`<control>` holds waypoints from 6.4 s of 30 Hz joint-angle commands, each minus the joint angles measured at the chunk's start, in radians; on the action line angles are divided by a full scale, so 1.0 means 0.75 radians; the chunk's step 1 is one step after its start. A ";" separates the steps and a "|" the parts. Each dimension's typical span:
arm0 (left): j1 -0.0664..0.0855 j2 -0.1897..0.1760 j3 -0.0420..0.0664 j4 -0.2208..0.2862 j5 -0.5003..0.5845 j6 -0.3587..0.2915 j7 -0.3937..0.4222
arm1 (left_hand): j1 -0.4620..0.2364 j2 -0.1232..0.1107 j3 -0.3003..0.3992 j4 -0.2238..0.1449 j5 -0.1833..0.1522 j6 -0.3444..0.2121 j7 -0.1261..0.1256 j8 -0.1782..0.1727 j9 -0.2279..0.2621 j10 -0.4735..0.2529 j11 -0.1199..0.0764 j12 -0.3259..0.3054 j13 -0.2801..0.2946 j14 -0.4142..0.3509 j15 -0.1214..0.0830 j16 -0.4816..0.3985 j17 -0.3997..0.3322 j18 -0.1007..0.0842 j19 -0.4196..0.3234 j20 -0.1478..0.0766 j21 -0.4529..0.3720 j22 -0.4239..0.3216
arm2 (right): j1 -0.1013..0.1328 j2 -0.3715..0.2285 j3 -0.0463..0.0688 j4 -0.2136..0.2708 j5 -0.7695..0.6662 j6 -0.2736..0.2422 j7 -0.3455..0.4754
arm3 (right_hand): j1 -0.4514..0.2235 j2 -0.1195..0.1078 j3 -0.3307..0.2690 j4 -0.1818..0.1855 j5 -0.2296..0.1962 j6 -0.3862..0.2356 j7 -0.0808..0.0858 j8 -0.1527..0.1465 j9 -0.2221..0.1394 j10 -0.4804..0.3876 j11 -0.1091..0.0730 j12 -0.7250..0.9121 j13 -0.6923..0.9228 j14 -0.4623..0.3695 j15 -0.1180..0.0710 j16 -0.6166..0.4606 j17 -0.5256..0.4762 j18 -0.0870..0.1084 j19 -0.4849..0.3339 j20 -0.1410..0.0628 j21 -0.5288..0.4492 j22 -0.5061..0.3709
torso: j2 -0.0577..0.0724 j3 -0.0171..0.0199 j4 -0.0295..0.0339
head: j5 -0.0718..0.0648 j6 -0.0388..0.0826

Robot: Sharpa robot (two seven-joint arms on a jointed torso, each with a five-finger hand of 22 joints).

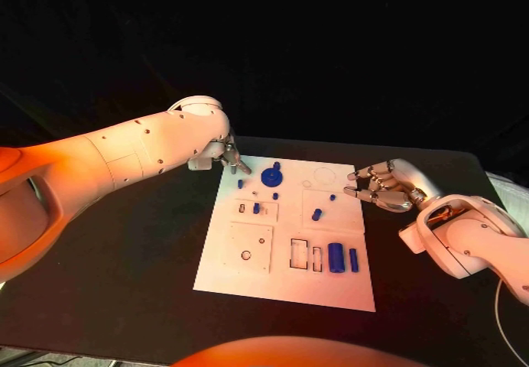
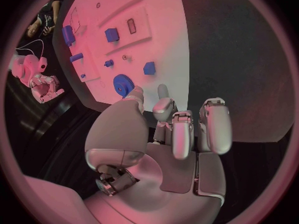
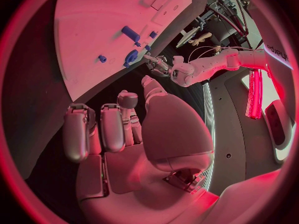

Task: Assemble the parts on the task board

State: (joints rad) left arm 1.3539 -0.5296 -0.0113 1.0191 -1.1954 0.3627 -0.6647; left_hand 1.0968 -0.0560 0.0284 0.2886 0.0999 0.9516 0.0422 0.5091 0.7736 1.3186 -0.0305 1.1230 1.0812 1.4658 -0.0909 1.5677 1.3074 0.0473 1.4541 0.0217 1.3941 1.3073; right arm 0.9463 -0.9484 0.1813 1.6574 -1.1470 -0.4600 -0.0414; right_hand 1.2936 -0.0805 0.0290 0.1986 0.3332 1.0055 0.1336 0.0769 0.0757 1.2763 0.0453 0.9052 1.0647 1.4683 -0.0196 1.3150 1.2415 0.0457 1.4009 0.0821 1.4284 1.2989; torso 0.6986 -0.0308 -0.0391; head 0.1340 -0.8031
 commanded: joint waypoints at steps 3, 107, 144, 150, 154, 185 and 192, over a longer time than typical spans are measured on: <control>-0.004 0.010 -0.002 -0.011 0.026 0.090 -0.002 | 0.014 0.006 -0.013 0.000 0.002 0.000 0.005 -0.013 -0.007 -0.002 0.009 0.009 -0.001 0.140 0.012 0.004 0.351 0.009 0.005 0.009 0.005 0.089 | -0.001 0.002 0.000 0.001 -0.005 -0.011 0.005 | 0.001 0.012 -0.004 0.007 0.005 0.007 0.001 0.000 0.000 -0.011 0.002 -0.009 -0.002 0.046 -0.009 -0.007 -0.002 0.026 -0.010 0.002 -0.007 -0.001 | -0.001 -0.0002 -0.0003 | 0.005 -0.003; -0.071 -0.305 -0.036 0.525 0.111 -0.249 0.125 | 0.182 -0.127 0.931 -0.342 0.033 0.019 0.006 -0.012 -0.037 0.024 0.005 -0.008 -0.039 0.140 0.014 0.004 0.351 0.005 0.020 0.014 0.005 0.129 | -0.007 -0.001 -0.001 -0.009 -0.030 0.013 -0.005 | 0.016 0.018 -0.006 0.006 0.017 0.009 0.000 0.001 0.001 -0.013 0.002 -0.007 -0.003 0.047 -0.010 -0.010 -0.003 0.026 -0.010 0.001 -0.009 -0.003 | -0.011 0.0049 0.0115 | 0.024 -0.021; -0.100 -0.330 -0.040 0.559 0.102 -0.075 0.063 | 0.180 -0.133 0.938 -0.346 0.033 0.021 0.005 -0.011 -0.039 0.025 0.004 -0.009 -0.040 0.140 0.014 0.004 0.351 0.005 0.019 0.013 0.003 0.127 | -0.012 -0.001 -0.001 -0.005 -0.029 0.001 0.007 | 0.016 0.018 -0.006 0.006 0.017 0.009 0.000 0.001 0.001 -0.013 0.002 -0.007 -0.003 0.047 -0.010 -0.010 -0.003 0.026 -0.010 0.001 -0.009 -0.003 | -0.011 0.0057 0.0117 | 0.036 -0.040; -0.103 -0.328 -0.040 0.558 0.102 -0.075 0.064 | 0.180 -0.133 0.939 -0.346 0.033 0.021 0.005 -0.011 -0.039 0.026 0.004 -0.007 -0.039 0.140 0.014 0.004 0.351 0.005 0.019 0.013 0.003 0.127 | -0.012 0.000 -0.001 -0.005 -0.029 0.001 0.007 | 0.016 0.018 -0.006 0.006 0.017 0.009 0.000 0.001 0.001 -0.013 0.002 -0.007 -0.003 0.047 -0.010 -0.010 -0.003 0.026 -0.010 0.001 -0.009 -0.003 | -0.010 0.0062 0.0093 | 0.036 -0.042; -0.107 -0.326 -0.040 0.560 0.102 -0.088 0.067 | 0.179 -0.133 0.941 -0.345 0.033 0.022 0.005 -0.010 -0.039 0.027 0.004 -0.007 -0.039 0.140 0.014 0.004 0.351 0.005 0.019 0.013 0.003 0.127 | -0.012 -0.001 -0.001 -0.005 -0.029 0.002 0.007 | 0.016 0.018 -0.006 0.006 0.017 0.009 0.000 0.001 0.001 -0.013 0.002 -0.007 -0.003 0.047 -0.010 -0.010 -0.003 0.026 -0.010 0.001 -0.009 -0.003 | -0.009 0.0060 0.0098 | 0.034 -0.043; -0.140 -0.417 -0.040 0.698 0.099 -0.357 0.085 | 0.164 -0.139 0.970 -0.347 0.036 0.034 0.001 0.001 -0.044 0.045 0.000 0.009 -0.025 0.140 0.011 0.004 0.351 -0.001 0.032 0.011 0.023 0.148 | -0.015 0.002 -0.001 -0.009 -0.027 0.003 0.008 | 0.019 0.019 -0.009 0.008 0.024 0.011 0.000 0.002 0.001 -0.013 0.001 -0.007 -0.004 0.047 -0.010 -0.011 -0.004 0.026 -0.010 0.001 -0.010 -0.003 | -0.011 0.0063 0.0110 | 0.041 -0.053; -0.155 -0.412 -0.040 0.694 0.030 -0.351 0.074 | 0.164 -0.140 0.970 -0.347 0.036 0.034 0.001 0.001 -0.044 0.046 0.000 0.009 -0.025 0.140 0.011 0.004 0.351 -0.001 0.032 0.011 0.023 0.148 | -0.017 0.003 -0.001 -0.010 -0.027 0.004 0.008 | 0.019 0.019 -0.009 0.008 0.024 0.011 0.000 0.002 0.001 -0.013 0.001 -0.007 -0.004 0.047 -0.010 -0.011 -0.004 0.026 -0.010 0.001 -0.010 -0.003 | -0.009 0.0062 0.0087 | 0.039 -0.053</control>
State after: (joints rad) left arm 1.2401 -0.8410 -0.0416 1.5398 -1.1226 0.1067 -0.6090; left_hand 1.2190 -0.1596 0.6159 0.1624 0.1231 0.9701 0.0463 0.5070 0.7399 1.3455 -0.0287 1.1233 1.0615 1.4654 -0.0799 1.5677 1.3076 0.0472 1.4614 0.0288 1.4058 1.3073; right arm 0.9346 -0.9471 0.1806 1.6494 -1.1587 -0.4631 -0.0425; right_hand 1.3016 -0.0725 0.0263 0.2013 0.3483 1.0055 0.1336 0.0769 0.0757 1.2716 0.0477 0.9052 1.0625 1.4683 -0.0196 1.3111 1.2401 0.0458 1.3998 0.0809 1.4253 1.2977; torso 0.6904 -0.0260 -0.0313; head 0.1639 -0.8434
